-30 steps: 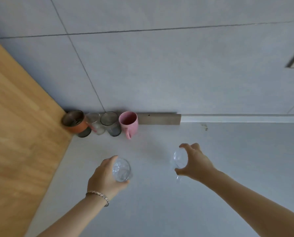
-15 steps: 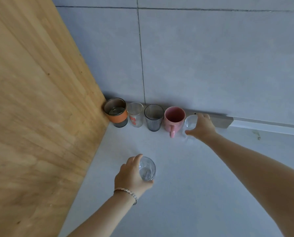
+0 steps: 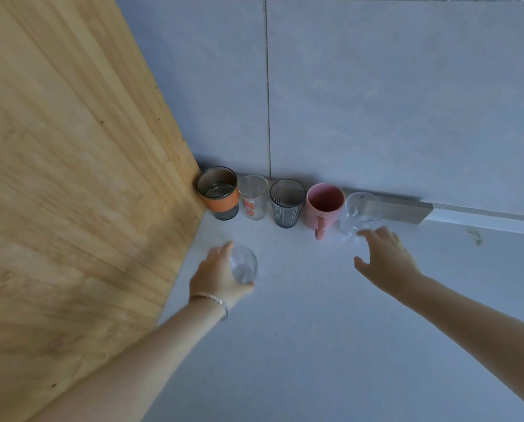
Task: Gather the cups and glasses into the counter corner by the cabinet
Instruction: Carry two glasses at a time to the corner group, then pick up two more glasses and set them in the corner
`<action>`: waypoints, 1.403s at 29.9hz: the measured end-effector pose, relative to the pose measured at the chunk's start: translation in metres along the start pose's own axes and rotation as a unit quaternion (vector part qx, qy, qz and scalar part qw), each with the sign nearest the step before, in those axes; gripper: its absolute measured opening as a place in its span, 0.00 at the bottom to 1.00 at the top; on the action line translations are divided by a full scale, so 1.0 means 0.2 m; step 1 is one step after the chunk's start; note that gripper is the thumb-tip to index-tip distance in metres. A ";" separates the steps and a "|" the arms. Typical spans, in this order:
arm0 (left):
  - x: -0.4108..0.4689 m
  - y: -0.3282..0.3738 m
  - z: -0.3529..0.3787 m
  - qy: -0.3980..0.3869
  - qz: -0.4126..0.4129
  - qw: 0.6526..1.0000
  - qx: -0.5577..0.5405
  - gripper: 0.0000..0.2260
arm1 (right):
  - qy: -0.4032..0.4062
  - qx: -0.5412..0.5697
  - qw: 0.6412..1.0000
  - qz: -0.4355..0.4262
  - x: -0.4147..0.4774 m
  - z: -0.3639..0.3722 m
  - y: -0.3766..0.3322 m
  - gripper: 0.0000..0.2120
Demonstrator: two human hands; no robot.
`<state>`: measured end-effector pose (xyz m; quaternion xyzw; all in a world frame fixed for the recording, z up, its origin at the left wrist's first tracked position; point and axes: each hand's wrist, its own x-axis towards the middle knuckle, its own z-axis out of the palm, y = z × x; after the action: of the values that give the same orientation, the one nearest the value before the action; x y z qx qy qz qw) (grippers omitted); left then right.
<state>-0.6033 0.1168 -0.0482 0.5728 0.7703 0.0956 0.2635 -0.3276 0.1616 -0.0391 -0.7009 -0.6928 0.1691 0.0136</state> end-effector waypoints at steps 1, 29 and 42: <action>0.07 -0.02 -0.05 0.017 0.000 1.000 0.006 0.34 | -0.020 -0.006 1.000 -0.009 -0.04 0.00 0.00 0.22; 0.02 0.47 0.12 -0.190 0.115 0.946 0.236 0.04 | -0.197 -0.010 0.978 0.065 -0.48 -0.11 0.41 0.17; -0.76 1.72 1.03 -0.298 0.327 0.868 0.225 0.12 | -0.187 0.066 0.940 0.278 -1.26 -0.31 1.65 0.18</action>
<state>-0.1803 0.0546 -0.0222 0.8371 0.4242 -0.1748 0.2980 0.0125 -0.0838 -0.0088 -0.8186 -0.4480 0.3397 -0.1176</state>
